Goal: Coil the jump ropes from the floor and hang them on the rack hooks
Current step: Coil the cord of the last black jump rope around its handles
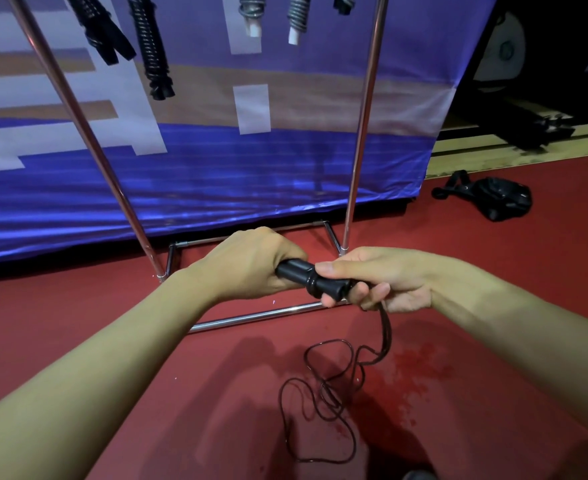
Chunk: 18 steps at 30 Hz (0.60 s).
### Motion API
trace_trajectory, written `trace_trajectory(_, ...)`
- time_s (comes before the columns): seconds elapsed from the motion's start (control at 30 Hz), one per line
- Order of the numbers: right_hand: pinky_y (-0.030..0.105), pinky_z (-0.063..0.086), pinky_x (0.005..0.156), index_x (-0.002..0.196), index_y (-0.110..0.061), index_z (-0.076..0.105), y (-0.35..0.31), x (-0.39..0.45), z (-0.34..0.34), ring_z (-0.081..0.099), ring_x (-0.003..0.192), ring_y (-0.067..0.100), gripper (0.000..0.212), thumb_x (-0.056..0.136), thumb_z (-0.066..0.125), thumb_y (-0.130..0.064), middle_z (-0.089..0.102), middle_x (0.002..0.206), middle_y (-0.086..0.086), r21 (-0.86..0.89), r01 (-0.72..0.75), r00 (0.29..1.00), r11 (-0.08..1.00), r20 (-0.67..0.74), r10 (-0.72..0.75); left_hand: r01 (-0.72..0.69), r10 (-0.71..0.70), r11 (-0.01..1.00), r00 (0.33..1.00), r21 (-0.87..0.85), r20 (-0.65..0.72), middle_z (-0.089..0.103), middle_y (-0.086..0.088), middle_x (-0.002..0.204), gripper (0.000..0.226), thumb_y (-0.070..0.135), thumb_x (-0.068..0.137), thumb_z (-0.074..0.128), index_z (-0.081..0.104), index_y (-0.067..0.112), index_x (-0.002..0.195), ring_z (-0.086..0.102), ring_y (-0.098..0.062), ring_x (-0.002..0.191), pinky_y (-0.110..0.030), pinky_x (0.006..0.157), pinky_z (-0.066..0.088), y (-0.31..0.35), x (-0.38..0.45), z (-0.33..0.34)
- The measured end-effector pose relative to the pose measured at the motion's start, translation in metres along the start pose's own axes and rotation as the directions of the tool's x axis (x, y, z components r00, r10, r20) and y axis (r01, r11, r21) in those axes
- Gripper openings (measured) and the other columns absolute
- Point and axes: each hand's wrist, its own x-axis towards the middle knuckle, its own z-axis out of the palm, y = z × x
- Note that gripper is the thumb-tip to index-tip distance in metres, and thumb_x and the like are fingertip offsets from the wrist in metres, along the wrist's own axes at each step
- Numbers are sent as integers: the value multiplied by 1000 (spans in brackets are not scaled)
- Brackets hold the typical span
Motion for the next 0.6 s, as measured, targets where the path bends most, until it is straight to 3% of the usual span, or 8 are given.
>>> trace_trajectory(0.13, 7, 28, 31, 96, -6, 70, 1, 0, 1, 48, 44, 1, 30, 84, 67, -33, 73, 81, 5, -68, 10, 1000, 998, -22, -11, 59, -60, 997, 998, -57, -12, 60, 8, 67, 41, 64, 68, 44, 57, 26, 74, 56, -15, 66, -43, 59, 52, -1, -3, -3)
trace_trajectory(0.23, 8, 29, 33, 99, -7, 72, 0, -2, 0, 51, 45, 1, 29, 88, 65, -33, 74, 83, 4, -153, 34, 999, 988, -26, -39, 113, -125, 983, 989, -144, -80, 66, 15, 83, 41, 63, 66, 65, 63, 33, 95, 63, -8, 78, -38, 70, 55, -8, -5, -6)
trace_trajectory(0.3, 8, 30, 34, 97, -9, 73, -1, -3, 1, 53, 45, 1, 23, 95, 62, -29, 75, 82, 4, -190, 64, 996, 980, -47, -74, 156, -190, 958, 974, -240, -125, 68, 13, 93, 50, 45, 70, 86, 60, 32, 110, 65, -7, 82, -35, 76, 55, -15, -7, -6)
trace_trajectory(0.37, 9, 32, 37, 99, -9, 74, -2, -4, 1, 58, 52, 2, 21, 98, 60, -25, 76, 85, 6, -219, 106, 989, 970, -75, -125, 251, -328, 879, 935, -406, -133, 70, 9, 93, 54, 26, 75, 90, 55, 24, 117, 66, -7, 72, -32, 71, 57, -16, -8, -9)
trace_trajectory(0.43, 9, 33, 40, 102, -10, 75, -5, -5, 0, 63, 59, 3, 21, 98, 62, -25, 77, 90, 7, -241, 150, 975, 959, -123, -183, 349, -477, 644, 879, -681, 0, 75, 5, 92, 41, 15, 86, 82, 55, 18, 116, 71, -9, 72, -34, 68, 64, -9, -10, -14)
trace_trajectory(0.5, 9, 35, 42, 102, -12, 77, -7, -5, -2, 69, 64, 4, 20, 97, 64, -27, 79, 94, 9, -254, 188, 954, 949, -181, -238, 409, -466, 322, 853, -854, 233, 78, -7, 105, 13, 11, 101, 63, 65, 10, 114, 75, -17, 92, -41, 83, 65, 0, -10, -19)
trace_trajectory(0.57, 10, 38, 44, 103, -12, 78, -6, -4, -1, 73, 69, 8, 20, 95, 66, -27, 79, 96, 11, -270, 219, 936, 938, -213, -280, 379, -367, 85, 872, -922, 325, 73, -16, 124, 25, 14, 102, 56, 68, 2, 120, 72, -24, 111, -45, 101, 57, 11, -9, -20)
trace_trajectory(0.6, 11, 40, 45, 105, -12, 77, -6, -4, 1, 75, 72, 11, 20, 95, 67, -26, 79, 97, 11, -287, 232, 930, 930, -216, -298, 332, -342, 24, 889, -943, 305, 70, -18, 129, 30, 19, 101, 57, 66, 2, 124, 70, -26, 117, -46, 105, 54, 17, -7, -20)
